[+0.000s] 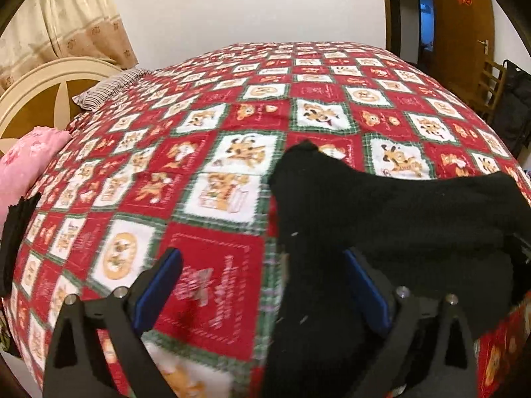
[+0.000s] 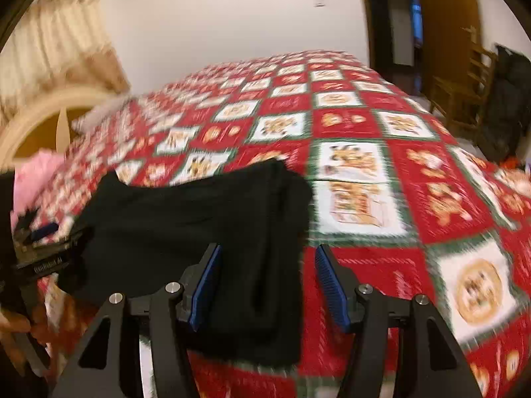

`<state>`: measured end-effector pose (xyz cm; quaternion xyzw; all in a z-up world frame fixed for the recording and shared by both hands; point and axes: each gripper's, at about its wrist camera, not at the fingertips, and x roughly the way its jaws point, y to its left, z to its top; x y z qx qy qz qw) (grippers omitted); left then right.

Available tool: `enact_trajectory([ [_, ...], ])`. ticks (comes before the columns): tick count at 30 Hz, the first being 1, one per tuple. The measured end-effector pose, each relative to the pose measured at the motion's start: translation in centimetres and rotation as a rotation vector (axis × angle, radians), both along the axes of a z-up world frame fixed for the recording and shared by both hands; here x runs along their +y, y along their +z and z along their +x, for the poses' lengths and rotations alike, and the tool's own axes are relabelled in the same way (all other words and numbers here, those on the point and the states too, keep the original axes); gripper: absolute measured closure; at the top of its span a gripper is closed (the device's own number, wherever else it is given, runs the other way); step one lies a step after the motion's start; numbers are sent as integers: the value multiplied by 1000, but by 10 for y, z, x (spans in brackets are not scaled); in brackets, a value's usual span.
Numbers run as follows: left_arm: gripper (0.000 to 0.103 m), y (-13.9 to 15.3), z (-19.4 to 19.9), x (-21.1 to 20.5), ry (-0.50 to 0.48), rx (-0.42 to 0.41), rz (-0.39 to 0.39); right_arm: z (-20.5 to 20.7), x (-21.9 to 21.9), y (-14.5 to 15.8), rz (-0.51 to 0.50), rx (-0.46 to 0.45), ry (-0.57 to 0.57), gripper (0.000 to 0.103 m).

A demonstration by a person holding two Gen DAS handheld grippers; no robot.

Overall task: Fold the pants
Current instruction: 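Lower the folded pants flat onto the quilt with both grippers, then open both grippers and pull them back from the folded pants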

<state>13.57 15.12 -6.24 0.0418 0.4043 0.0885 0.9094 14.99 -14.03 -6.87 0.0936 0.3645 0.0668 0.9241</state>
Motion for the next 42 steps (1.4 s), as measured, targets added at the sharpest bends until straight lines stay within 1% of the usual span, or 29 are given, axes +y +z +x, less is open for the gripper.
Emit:
enact_trajectory([
  [2,3,6,-6,4,6,-9,20,-23,-5,14,0,-63,-53,44],
  [4,3,16,-18,8,13,-37,14,-40,1,26,-41,-115,-50,45],
  [5,3,20,-22,8,14,-52,6,-44,5,30,-64,-128,-46,49],
  [6,3,23,-25,7,12,-61,1,-48,15,34,-93,-140,-22,68],
  [7,3,25,-27,4,5,-68,-6,-48,24,35,-106,-135,10,81],
  [8,3,26,-28,-1,-6,-70,-13,-47,34,35,-110,-123,45,81],
  [11,3,24,-31,-23,-57,-59,-26,-45,51,29,-139,-118,75,81],
  [14,3,14,-31,-43,-96,-44,-1,-34,56,12,-140,-57,74,81],
  [17,3,3,-28,-51,-96,-21,4,-26,52,-6,-127,-4,49,81],
  [21,3,-12,-23,-52,-92,18,-3,-26,50,-13,-126,-6,46,81],
  [25,3,-18,-25,-49,-91,12,-18,-26,56,-16,-162,-13,41,81],
  [27,2,-22,-27,-50,-90,-9,-17,-26,59,-17,-184,-16,39,81],
  [32,0,-24,-23,-49,-87,-4,-27,-26,59,-18,-183,-27,35,81],
  [33,0,-25,-22,-48,-87,-2,-37,-26,61,-18,-193,-28,36,79],
  [35,0,-26,-20,-46,-87,4,-56,-27,70,-18,-227,-30,70,66],
  [36,0,-26,-20,-45,-87,5,-61,-28,75,-18,-244,-30,92,52],
  [37,0,-26,-21,-44,-85,7,-66,-29,82,-17,-270,-28,114,41],
  [39,0,-23,-26,-45,-80,11,-58,-36,92,-14,-315,-11,122,35],
  [40,0,-21,-28,-46,-85,12,-48,-43,93,-12,-301,2,117,29],
  [42,0,-15,-43,-50,-105,4,-10,-54,89,-10,-201,45,112,25],
])
